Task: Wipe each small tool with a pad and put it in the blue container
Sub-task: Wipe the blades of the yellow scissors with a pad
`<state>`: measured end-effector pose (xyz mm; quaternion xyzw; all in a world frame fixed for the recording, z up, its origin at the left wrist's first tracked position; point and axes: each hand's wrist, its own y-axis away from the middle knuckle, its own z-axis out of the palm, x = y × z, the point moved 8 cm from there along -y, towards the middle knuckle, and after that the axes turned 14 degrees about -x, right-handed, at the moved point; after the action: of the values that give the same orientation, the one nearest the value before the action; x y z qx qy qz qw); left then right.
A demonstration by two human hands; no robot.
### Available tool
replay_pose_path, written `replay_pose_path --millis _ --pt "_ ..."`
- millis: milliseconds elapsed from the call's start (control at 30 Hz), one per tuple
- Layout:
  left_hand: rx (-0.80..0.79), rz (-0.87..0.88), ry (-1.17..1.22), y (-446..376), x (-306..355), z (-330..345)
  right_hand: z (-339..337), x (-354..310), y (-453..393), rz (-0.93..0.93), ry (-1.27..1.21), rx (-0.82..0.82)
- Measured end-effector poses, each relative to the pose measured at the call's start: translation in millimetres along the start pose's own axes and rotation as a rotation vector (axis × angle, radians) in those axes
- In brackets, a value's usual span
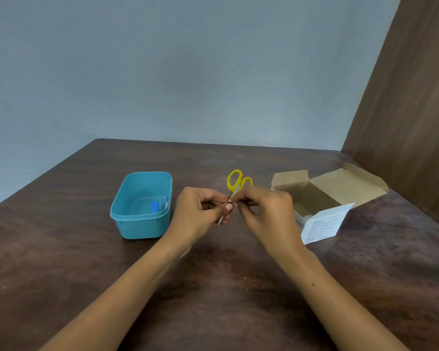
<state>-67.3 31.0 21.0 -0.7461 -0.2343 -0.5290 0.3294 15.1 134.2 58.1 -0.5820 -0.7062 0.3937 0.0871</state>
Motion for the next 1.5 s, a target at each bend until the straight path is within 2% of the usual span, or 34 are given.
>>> replay_pose_path --millis 267,600,833,1067,1200,1300,1433,1500 --pt "-0.106 -0.047 -0.062 -1.5 -8.1 13.9 -28.4 15.4 5.8 0.147 -0.054 0.223" --pt "-0.106 -0.004 -0.141 -1.4 -1.5 7.3 -5.0 -2.9 3.1 0.004 -0.027 0.1" --pt "-0.11 0.005 -0.257 1.7 3.7 16.9 -27.4 13.0 4.9 0.13 -0.024 0.208" --pt "-0.09 0.01 -0.353 3.1 8.9 11.3 -13.5 -1.9 2.2 0.004 0.014 0.104" --pt "-0.053 0.049 -0.386 4.9 15.7 13.9 -26.5 10.2 2.8 0.106 -0.037 0.187" --pt "-0.026 0.096 -0.483 5.7 20.6 14.4 -26.5 18.4 3.7 0.179 -0.064 0.199" --pt "0.024 0.217 -0.733 7.6 29.4 12.6 -29.0 29.1 4.5 0.253 -0.129 0.236" --pt "0.019 0.261 -0.851 8.7 32.9 16.4 -27.7 29.4 3.3 0.242 -0.143 0.2"
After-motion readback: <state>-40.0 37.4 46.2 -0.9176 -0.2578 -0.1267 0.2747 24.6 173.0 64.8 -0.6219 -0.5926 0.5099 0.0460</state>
